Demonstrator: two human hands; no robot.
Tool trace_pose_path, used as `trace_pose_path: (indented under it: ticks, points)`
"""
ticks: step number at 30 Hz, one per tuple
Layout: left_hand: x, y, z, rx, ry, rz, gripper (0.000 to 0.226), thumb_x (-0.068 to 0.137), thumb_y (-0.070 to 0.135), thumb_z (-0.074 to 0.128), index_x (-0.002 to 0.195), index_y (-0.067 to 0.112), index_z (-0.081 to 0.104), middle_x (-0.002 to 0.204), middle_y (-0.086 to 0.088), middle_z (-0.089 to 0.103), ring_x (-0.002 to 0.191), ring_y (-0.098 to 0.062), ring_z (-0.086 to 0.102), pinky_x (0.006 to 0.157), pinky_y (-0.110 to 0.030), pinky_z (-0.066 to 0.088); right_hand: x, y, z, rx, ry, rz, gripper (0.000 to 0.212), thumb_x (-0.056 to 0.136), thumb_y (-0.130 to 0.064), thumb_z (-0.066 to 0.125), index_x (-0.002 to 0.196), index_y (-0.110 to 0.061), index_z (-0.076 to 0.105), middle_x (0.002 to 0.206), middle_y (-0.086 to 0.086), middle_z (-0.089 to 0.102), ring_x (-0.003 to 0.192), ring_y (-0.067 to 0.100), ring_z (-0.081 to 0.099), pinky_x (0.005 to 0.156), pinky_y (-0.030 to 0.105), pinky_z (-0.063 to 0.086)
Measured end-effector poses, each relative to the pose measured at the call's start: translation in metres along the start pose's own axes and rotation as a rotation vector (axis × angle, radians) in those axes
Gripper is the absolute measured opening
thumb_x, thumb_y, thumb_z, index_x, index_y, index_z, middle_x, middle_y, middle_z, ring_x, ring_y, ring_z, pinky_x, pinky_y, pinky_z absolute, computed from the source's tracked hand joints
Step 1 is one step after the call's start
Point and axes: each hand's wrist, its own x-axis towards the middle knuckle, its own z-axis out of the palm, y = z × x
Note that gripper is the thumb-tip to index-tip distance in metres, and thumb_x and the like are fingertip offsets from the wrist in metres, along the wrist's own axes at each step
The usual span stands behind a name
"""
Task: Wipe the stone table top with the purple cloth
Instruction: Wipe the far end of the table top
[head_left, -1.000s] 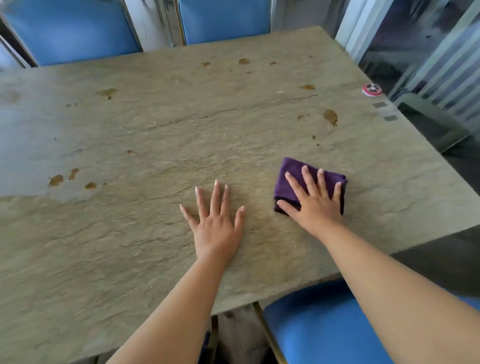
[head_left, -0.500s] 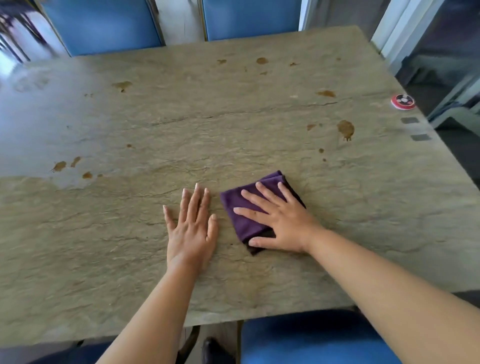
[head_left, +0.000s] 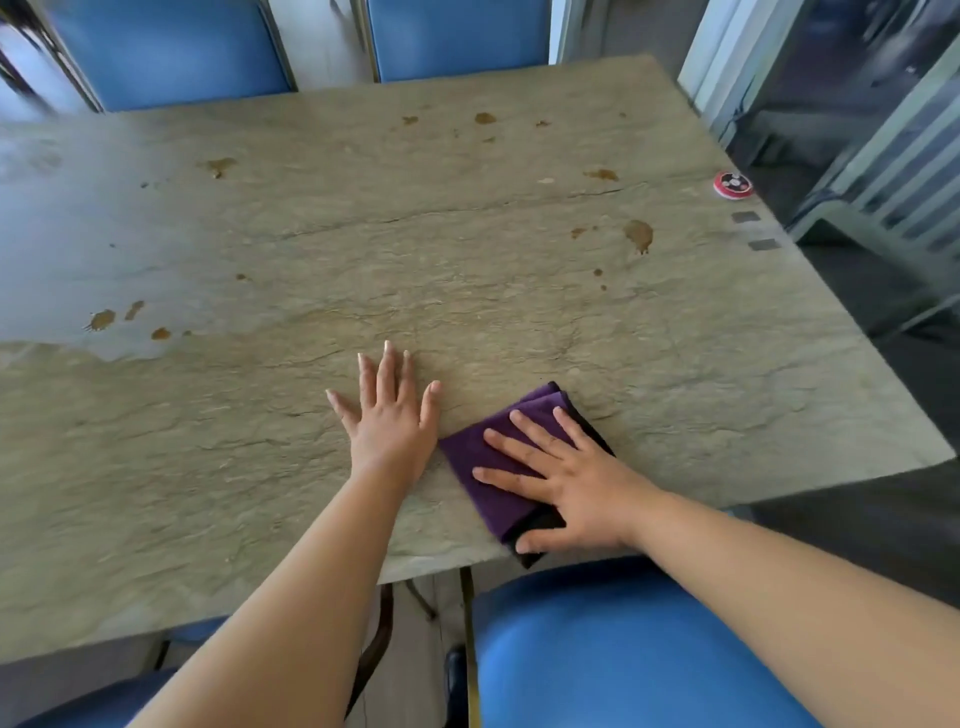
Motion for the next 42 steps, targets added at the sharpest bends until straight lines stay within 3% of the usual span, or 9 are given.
trace_pose_path:
  ticks: [4,7,15,20,24,28,31,38,42]
  points:
    - [-0.028,0.038,0.017,-0.025,-0.032,0.224,0.074,0.088,0.063,-0.008,0.154,0.033,0.007,0.16,0.019,-0.01,0.143,-0.003,-0.023,0.113,-0.054,-0.021,-0.034,0.057,-0.002,0.069,0.005,0.459,0.077,0.071,-0.088,0.006,0.133,-0.059,-0.029,0.154,-0.017,-0.03,0.142,0.018,-0.029,0.115,0.056,-0.011]
    - [-0.039,0.057,0.029,0.005,-0.019,0.228,0.08,0.085,0.067,-0.013,0.154,0.031,0.004,0.161,0.016,-0.009,0.145,-0.011,-0.024,0.113,-0.054,-0.022,-0.026,0.061,-0.001,0.2,-0.022,0.796,0.078,0.075,-0.084,0.01,0.133,-0.054,-0.032,0.15,-0.013,-0.037,0.14,0.023,-0.032,0.109,0.056,-0.02]
    - [-0.023,0.104,0.038,0.032,-0.035,0.221,0.069,0.092,0.057,0.001,0.154,0.029,0.005,0.161,0.017,-0.008,0.146,-0.01,-0.021,0.112,-0.058,-0.019,-0.084,0.054,0.011,0.013,-0.072,0.107,0.086,0.074,-0.08,0.024,0.139,-0.052,-0.025,0.152,-0.013,-0.034,0.137,0.019,-0.039,0.107,0.045,-0.031]
    - [-0.018,0.16,0.058,0.132,-0.052,0.266,0.066,0.095,0.056,0.009,0.153,0.026,-0.002,0.16,0.014,-0.014,0.145,-0.02,-0.025,0.11,-0.062,-0.019,-0.136,0.131,0.016,0.056,0.016,0.588,0.07,0.076,-0.08,-0.001,0.135,-0.054,-0.027,0.154,-0.012,-0.03,0.144,0.023,-0.025,0.115,0.051,-0.012]
    - [-0.02,0.174,0.07,0.15,0.017,0.147,0.068,0.091,0.055,0.01,0.153,0.027,0.0,0.16,0.015,-0.011,0.145,-0.021,-0.025,0.112,-0.061,-0.016,-0.104,0.155,0.009,0.279,0.104,1.077,0.07,0.084,-0.075,0.011,0.144,-0.049,-0.016,0.158,-0.006,-0.023,0.144,0.03,-0.024,0.109,0.06,-0.015]
    - [-0.007,0.176,0.062,0.06,0.176,0.103,0.052,0.093,0.05,0.033,0.142,0.034,0.034,0.154,0.015,0.027,0.145,-0.018,0.012,0.117,-0.055,0.005,-0.073,0.126,0.019,0.137,0.161,0.637,0.069,0.082,-0.077,0.003,0.14,-0.051,-0.024,0.156,-0.006,-0.026,0.142,0.033,-0.027,0.107,0.063,-0.02]
    - [0.021,0.172,0.055,0.059,0.169,-0.004,0.053,0.095,0.05,0.034,0.146,0.037,0.029,0.158,0.014,0.019,0.148,-0.016,0.007,0.117,-0.055,-0.002,-0.07,0.148,0.015,0.068,0.184,0.323,0.069,0.082,-0.079,0.009,0.143,-0.055,-0.013,0.159,-0.012,-0.016,0.145,0.028,-0.021,0.111,0.061,-0.015]
    - [0.033,0.165,0.066,0.096,0.197,-0.083,0.063,0.09,0.06,0.017,0.15,0.04,0.014,0.161,0.016,0.005,0.149,-0.014,-0.008,0.114,-0.061,-0.01,0.018,0.227,-0.019,0.161,0.154,0.732,0.073,0.081,-0.08,0.011,0.145,-0.05,-0.01,0.158,-0.009,-0.022,0.144,0.028,-0.023,0.109,0.062,-0.016]
    - [0.038,0.163,0.066,0.081,0.212,-0.079,0.061,0.092,0.061,0.018,0.149,0.04,0.014,0.161,0.017,0.004,0.148,-0.012,-0.01,0.113,-0.06,-0.014,0.073,0.234,-0.035,0.191,0.108,0.728,0.072,0.083,-0.078,0.01,0.146,-0.048,-0.01,0.158,-0.008,-0.023,0.143,0.032,-0.026,0.107,0.064,-0.018]
